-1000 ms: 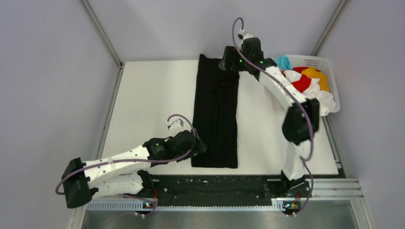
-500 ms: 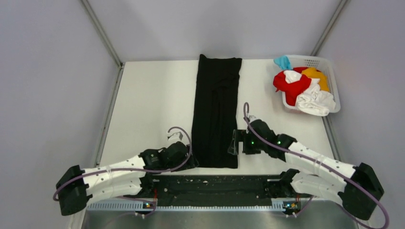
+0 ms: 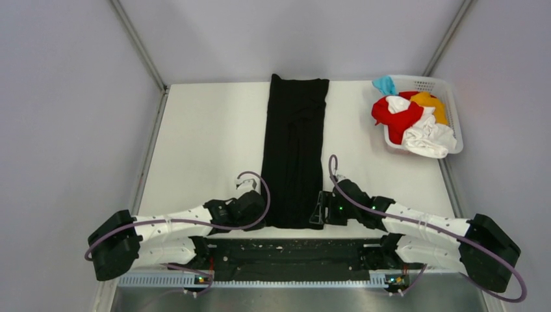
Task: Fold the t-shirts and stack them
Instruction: Grab the bottom of the folded rectangular tshirt with both arms
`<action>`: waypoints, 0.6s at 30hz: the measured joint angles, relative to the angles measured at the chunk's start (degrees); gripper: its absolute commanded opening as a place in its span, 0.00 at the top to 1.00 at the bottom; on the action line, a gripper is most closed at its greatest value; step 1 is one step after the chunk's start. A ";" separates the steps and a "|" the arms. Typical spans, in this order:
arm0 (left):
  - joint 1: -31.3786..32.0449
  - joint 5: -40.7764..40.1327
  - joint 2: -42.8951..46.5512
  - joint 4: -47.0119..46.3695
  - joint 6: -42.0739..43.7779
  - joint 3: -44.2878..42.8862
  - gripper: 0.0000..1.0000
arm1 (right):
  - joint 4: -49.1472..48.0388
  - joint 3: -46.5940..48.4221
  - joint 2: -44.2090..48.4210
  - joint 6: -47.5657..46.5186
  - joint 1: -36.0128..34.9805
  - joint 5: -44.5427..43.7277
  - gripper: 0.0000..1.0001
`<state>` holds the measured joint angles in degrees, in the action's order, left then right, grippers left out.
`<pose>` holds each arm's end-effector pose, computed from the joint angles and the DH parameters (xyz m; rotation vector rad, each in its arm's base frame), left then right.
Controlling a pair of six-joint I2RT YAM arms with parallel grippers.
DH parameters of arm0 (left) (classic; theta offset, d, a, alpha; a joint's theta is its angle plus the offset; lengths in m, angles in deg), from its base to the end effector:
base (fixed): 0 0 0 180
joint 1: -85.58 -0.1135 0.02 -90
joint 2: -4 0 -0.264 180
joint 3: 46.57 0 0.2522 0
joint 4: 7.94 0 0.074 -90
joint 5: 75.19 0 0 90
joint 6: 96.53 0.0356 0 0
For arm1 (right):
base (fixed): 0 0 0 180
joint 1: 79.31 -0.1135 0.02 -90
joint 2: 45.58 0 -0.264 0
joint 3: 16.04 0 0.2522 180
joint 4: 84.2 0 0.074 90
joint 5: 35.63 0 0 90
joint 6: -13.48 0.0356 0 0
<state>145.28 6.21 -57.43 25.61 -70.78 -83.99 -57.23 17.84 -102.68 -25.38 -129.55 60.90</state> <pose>0.0968 -0.1551 0.1506 -0.1652 2.6801 -0.5945 0.1110 0.1397 0.1517 -0.0341 2.6619 0.8418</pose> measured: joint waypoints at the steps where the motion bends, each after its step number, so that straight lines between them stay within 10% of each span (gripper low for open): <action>1: -0.02 -0.31 0.00 0.02 -0.26 0.04 1.00 | -0.83 0.00 -0.70 0.17 -0.02 -0.33 0.60; 6: -0.07 -0.74 0.07 0.00 0.26 0.07 1.00 | -1.46 -1.25 -2.58 1.03 -0.04 0.96 0.99; 18: 0.13 8.52 12.92 2.51 3.19 6.01 1.00 | 3.98 -7.06 15.82 4.50 -0.98 9.53 1.00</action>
<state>145.41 14.74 -44.51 28.12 -67.59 -77.98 -53.25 10.78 -86.86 -20.88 -130.53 70.43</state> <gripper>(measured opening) 0.012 0.015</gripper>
